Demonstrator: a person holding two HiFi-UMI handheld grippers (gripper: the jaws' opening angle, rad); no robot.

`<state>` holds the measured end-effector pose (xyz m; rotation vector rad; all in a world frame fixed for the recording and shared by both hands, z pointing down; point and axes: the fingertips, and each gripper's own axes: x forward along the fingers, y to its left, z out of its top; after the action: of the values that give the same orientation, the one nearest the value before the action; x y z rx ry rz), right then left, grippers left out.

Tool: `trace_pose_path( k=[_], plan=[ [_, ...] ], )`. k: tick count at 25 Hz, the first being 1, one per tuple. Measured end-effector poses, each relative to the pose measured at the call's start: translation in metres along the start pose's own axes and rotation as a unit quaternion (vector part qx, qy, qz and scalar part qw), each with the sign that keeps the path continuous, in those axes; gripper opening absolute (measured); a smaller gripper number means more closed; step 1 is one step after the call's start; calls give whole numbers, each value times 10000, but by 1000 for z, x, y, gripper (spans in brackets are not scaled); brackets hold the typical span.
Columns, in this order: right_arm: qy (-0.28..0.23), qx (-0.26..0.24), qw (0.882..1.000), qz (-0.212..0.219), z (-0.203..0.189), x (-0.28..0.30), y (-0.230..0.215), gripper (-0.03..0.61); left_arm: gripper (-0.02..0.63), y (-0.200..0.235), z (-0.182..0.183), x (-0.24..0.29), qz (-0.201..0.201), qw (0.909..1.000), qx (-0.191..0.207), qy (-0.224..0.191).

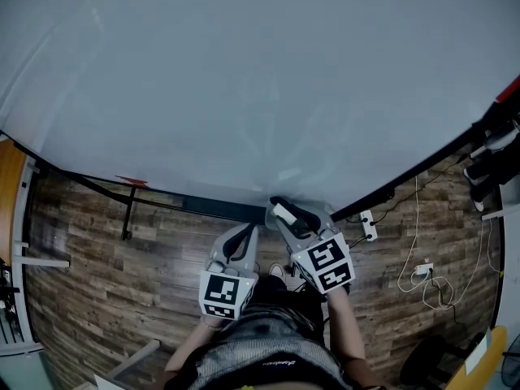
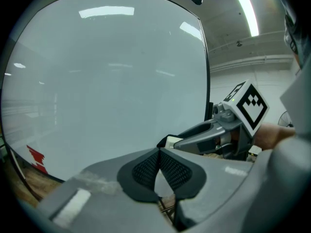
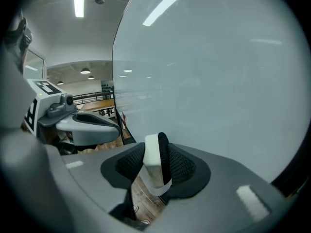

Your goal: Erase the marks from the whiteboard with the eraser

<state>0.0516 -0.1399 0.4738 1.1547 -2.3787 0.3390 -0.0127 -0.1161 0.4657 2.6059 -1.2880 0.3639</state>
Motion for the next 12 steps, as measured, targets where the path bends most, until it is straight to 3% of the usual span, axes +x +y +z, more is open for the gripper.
trace_pose_path(
  k=[12],
  plan=[
    [97,-80,9998,149,-29,27,5,152,0,4,-5,-5,47,10000,-42,22]
  ],
)
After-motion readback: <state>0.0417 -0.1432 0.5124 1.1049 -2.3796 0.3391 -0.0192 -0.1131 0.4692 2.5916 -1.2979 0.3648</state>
